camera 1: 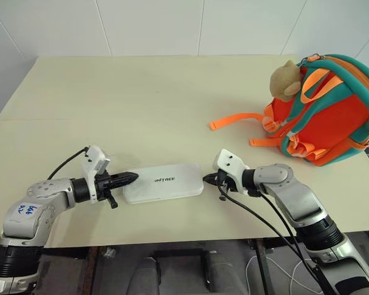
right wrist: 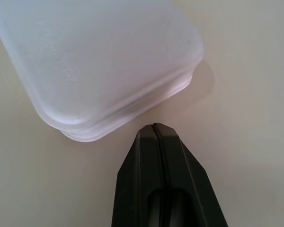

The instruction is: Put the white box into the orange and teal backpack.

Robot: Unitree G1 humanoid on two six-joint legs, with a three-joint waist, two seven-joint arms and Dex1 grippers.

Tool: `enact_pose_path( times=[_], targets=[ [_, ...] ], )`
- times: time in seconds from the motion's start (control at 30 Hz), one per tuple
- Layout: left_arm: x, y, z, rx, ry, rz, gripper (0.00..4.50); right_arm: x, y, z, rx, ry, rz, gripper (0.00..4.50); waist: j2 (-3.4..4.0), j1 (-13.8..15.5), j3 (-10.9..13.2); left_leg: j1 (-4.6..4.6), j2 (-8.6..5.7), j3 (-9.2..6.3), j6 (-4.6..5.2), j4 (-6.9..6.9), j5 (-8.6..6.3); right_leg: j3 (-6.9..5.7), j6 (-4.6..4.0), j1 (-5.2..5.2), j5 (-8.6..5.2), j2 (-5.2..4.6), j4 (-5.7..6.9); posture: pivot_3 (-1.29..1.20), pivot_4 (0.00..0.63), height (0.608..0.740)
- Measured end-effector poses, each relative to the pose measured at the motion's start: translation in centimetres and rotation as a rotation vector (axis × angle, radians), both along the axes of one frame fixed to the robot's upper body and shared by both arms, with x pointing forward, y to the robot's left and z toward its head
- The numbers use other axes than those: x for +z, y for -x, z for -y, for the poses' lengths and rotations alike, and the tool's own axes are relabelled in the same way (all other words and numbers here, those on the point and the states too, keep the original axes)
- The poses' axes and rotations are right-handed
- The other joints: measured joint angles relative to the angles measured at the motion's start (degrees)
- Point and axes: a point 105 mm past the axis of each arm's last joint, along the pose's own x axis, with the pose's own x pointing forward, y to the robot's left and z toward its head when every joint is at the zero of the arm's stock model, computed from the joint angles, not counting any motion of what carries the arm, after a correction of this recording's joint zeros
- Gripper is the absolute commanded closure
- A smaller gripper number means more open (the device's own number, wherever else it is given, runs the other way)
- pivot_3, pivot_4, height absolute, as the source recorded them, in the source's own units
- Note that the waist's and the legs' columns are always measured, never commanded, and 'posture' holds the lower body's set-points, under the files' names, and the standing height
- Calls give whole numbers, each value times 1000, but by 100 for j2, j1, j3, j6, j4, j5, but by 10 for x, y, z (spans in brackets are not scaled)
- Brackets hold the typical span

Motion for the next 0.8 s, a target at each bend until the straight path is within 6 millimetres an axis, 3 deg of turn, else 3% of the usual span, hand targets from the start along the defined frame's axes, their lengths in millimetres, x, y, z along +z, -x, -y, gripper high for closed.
enact_pose_path(
  times=[0.1, 0.27, 0.8],
  targets=[
    [-3, -3, -18, 81, -1, -10, 4493, 0, 0, 0, 4, 0, 1, 4500, -1, -3, 0, -3, 0, 1, -1, -6, 0, 1, -2, -5, -1, 0, -2, 0, 150, 740],
    [-20, 6, -28, 112, -15, -76, 4493, 1, 0, 0, 8, 1, 6, 4500, -6, 6, 0, -5, 0, 4, -2, -21, -1, 1, -3, -11, -2, -2, -9, 0, 150, 740],
    [-22, 20, -11, 49, 2, -138, 4493, 2, 2, -1, 13, -13, -17, 4500, -10, 7, -1, -6, 2, 5, -3, -43, -2, 0, -6, -12, -4, -3, -29, 0, 150, 740]
  ],
)
